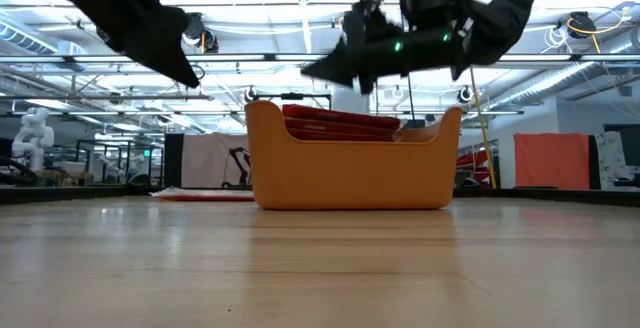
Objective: Sort popcorn bags into baskets
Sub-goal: Put the red popcorn bag into the orange bin
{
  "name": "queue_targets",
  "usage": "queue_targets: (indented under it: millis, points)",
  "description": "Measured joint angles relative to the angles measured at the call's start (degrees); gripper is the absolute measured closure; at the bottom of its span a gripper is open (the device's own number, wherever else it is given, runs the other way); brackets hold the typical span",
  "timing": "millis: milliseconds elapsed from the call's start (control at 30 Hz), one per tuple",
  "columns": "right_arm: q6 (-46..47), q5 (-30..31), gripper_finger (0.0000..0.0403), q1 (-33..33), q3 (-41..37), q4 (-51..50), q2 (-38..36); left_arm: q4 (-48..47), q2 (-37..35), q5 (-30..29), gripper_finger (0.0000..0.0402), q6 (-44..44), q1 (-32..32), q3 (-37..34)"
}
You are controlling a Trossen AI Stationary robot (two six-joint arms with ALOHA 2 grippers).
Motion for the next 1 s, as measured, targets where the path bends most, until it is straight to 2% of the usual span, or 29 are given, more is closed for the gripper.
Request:
queue_targets:
  millis: [100, 233, 467, 533, 833, 1000]
  points:
    - [-2.0, -2.8, 0.0403, 1.8, 0.1, 0.1, -2.1, -4.1, -3.5, -1.4, 0.0249, -5.3, 4.2, 0.0]
    - [-4.4, -4.3, 0.0403, 4.8, 0.1, -0.9, -2.8, -5.1, -5.1, 2.8, 0.0249, -3.6, 10.5, -0.1]
    - [-8.8, -4.3, 0.0403, 9.9, 0.1, -3.2, -2.7, -5.5, -3.4, 22.7, 0.0246, 8.5, 25.3, -0.1]
    - [-10.2, -4.2, 0.0403, 10.8, 0.1, -3.1, -2.7, -5.5, -2.7, 25.7, 0.024, 12.4, 28.4, -0.2]
    - [-15.3, -4.2, 0.0403, 13.2, 0.1, -3.7, -2.8, -5.1, 1.6, 27.8, 0.0176, 30.7, 32.8, -0.2]
    - [-15.1, -4.1, 0.0403, 13.3, 0.1, -4.6, -2.8, 4.7, 2.6, 25.9, 0.0147, 43.2, 32.8, -5.9]
